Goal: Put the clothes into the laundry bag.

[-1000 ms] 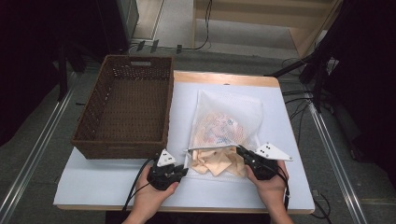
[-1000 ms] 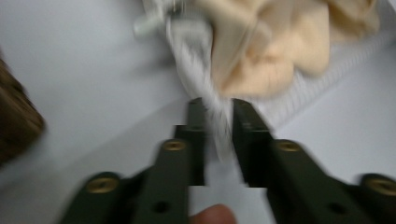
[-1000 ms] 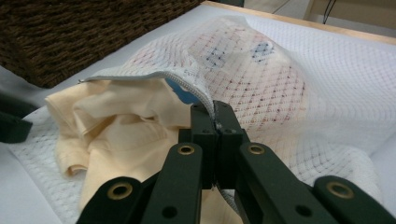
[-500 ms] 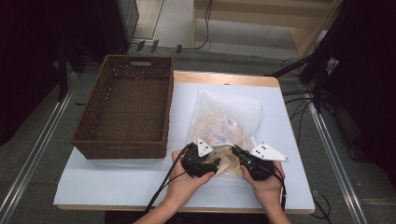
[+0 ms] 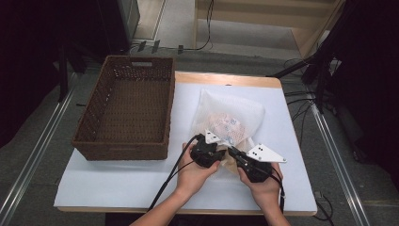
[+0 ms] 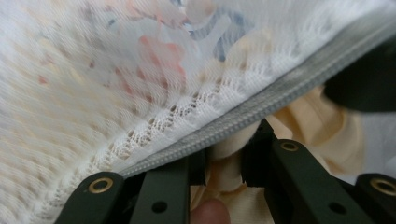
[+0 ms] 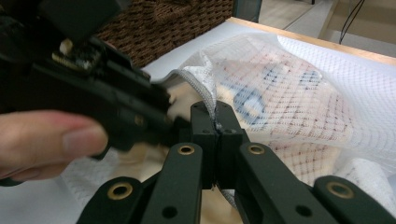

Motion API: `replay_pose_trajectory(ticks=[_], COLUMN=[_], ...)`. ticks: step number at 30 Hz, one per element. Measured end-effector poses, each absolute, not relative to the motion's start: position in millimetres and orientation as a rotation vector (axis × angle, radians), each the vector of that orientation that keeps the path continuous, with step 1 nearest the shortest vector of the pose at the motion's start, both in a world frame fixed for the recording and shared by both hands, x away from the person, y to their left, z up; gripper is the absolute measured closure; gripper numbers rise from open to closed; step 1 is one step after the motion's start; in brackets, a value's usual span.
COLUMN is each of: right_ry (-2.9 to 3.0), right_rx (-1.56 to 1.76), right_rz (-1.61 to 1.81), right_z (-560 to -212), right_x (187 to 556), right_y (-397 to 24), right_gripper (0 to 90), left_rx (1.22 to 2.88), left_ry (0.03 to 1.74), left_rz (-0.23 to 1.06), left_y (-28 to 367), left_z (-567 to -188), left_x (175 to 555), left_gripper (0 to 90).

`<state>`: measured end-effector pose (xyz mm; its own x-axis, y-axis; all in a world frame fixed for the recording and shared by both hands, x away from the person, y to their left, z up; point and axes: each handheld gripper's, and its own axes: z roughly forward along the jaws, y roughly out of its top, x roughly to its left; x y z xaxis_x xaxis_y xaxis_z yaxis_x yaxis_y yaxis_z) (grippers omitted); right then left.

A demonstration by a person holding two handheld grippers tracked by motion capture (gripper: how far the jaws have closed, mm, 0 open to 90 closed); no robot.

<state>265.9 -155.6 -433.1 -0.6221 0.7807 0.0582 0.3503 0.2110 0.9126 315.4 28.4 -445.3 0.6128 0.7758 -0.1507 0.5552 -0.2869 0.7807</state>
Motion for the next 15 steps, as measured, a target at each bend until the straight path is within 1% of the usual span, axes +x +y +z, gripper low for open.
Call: replay_pose_trajectory(ticks=[2,3,4,5,6,7,8,10,12,15], right_ry=[2.083,2.091,2.1,2.11,2.116,2.121,2.12,2.105,2.09,2.068], right_rx=[1.059,1.063,1.065,1.059,1.063,1.061,1.068,1.08,1.099,1.123], right_rz=[1.388,1.377,1.364,1.343,1.334,1.326,1.329,1.341,1.351,1.346], right_z=[-434,-436,-438,-440,-441,-443,-444,-444,-443,-441], right_x=[267,268,268,268,268,269,270,272,273,275], right_y=[-156,-155,-154,-153,-152,-153,-154,-157,-161,-165], right_gripper=[90.0,90.0,90.0,90.0,90.0,90.0,90.0,90.0,90.0,90.0], left_rx=[1.92,1.919,1.939,1.945,1.942,1.944,1.946,1.944,1.916,1.921], left_ry=[1.12,1.172,1.231,1.239,1.232,1.237,1.213,1.185,1.157,1.116], left_rz=[0.412,0.435,0.424,0.409,0.393,0.391,0.372,0.324,0.316,0.309], left_y=[33,35,36,37,39,39,39,42,46,48], left_z=[-452,-459,-469,-474,-475,-473,-471,-465,-458,-453], left_x=[324,331,339,342,343,342,340,332,319,305], left_gripper=[75.2,75.0,74.7,73.8,71.1,70.3,67.2,54.5,43.9,38.1])
